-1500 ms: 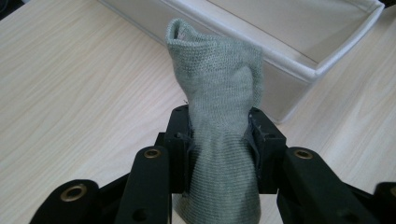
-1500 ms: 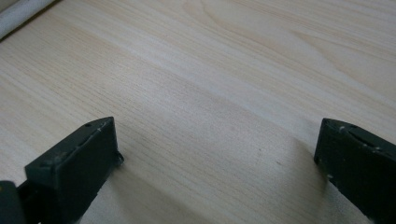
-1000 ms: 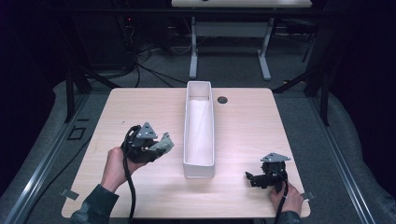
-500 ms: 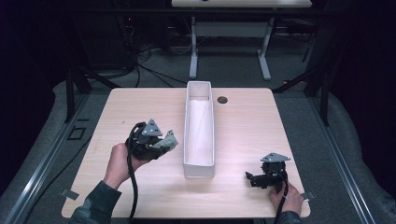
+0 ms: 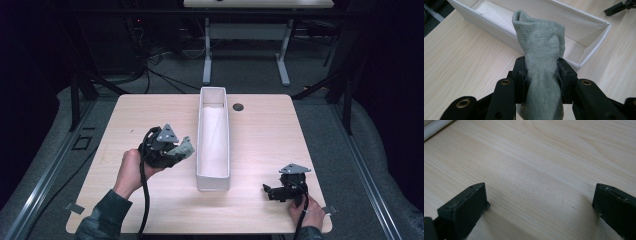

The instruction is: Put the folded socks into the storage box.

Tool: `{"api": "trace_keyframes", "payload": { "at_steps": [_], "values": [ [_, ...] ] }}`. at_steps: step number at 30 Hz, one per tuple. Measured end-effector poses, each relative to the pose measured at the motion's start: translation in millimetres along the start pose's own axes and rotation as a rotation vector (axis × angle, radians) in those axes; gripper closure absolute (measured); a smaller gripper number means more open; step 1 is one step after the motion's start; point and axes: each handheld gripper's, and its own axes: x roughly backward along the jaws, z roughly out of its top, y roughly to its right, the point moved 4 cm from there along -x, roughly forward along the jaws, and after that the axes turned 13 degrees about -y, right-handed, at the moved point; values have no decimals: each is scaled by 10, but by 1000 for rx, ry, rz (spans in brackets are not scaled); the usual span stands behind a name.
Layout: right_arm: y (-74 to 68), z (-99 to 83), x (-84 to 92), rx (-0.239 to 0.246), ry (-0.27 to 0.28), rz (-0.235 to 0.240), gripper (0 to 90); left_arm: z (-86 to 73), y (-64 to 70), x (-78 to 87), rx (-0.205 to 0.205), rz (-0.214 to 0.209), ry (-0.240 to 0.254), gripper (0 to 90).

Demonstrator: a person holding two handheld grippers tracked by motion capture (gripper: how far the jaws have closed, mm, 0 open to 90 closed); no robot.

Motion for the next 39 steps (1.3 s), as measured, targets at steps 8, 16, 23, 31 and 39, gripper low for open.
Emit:
{"api": "trace_keyframes", "payload": {
  "at_steps": [8, 16, 23, 31, 39],
  "values": [
    [0, 0, 1, -1, 0, -1, 0, 68, 14, 2, -17, -2, -2, 657],
    [0, 0, 0, 0, 1, 0, 0, 147, 39, -11, -39, -3, -4, 656],
    [1, 0, 0, 1, 0, 0, 0, 211, 63, -35, -55, -8, -11, 656],
    [1, 0, 0, 1, 0, 0, 0, 283, 93, -67, -74, -13, -15, 656],
    [1, 0, 0, 1, 0, 0, 0, 345, 122, -117, -93, -23, -23, 656]
  ]
}}
